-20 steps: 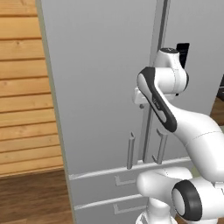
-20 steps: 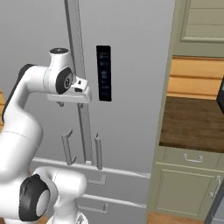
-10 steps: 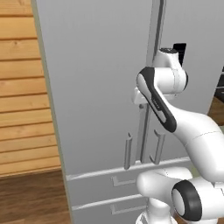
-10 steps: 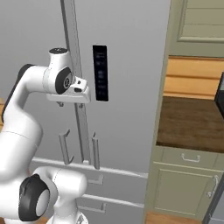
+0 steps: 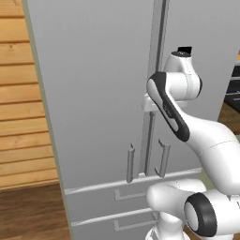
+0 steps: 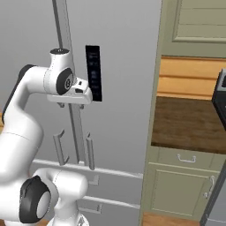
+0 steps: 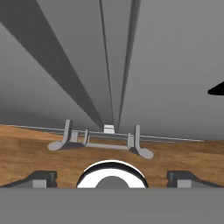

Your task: Take the strawberry from the fridge and place it on top of the pancake, located on the dining counter.

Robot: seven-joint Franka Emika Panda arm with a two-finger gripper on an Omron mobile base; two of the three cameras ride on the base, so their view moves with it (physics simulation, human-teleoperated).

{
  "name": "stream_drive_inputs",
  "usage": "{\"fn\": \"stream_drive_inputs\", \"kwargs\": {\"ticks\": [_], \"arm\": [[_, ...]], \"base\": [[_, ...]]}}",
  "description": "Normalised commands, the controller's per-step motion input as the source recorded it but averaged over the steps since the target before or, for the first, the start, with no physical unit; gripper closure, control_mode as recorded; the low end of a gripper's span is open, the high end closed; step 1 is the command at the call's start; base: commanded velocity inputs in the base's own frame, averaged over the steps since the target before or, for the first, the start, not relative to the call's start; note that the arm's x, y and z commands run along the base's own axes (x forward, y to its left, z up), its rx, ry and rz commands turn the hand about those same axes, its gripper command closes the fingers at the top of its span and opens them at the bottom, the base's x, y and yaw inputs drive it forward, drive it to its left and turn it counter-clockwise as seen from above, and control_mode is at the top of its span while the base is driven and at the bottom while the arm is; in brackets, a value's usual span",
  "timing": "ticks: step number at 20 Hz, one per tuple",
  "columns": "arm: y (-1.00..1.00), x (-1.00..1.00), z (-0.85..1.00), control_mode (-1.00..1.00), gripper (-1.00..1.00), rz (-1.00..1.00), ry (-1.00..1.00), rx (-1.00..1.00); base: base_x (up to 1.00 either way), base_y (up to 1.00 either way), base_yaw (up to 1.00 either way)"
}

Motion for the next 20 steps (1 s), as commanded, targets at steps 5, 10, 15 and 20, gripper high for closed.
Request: {"fn": "stream_drive_inputs", "kwargs": {"ticks": [5,10,15,20], "arm": [[0.0,0.0,0.0,1.0,-1.0,0.0,0.0,0.0],[0.0,0.0,0.0,1.0,-1.0,0.0,0.0,0.0],[0.0,0.0,0.0,1.0,-1.0,0.0,0.0,0.0],[0.0,0.0,0.0,1.0,-1.0,0.0,0.0,0.0]], "base": [[-0.28,0.0,0.0],[-0.49,0.0,0.0],[-0.47,0.0,0.0],[-0.48,0.0,0.0]]}}
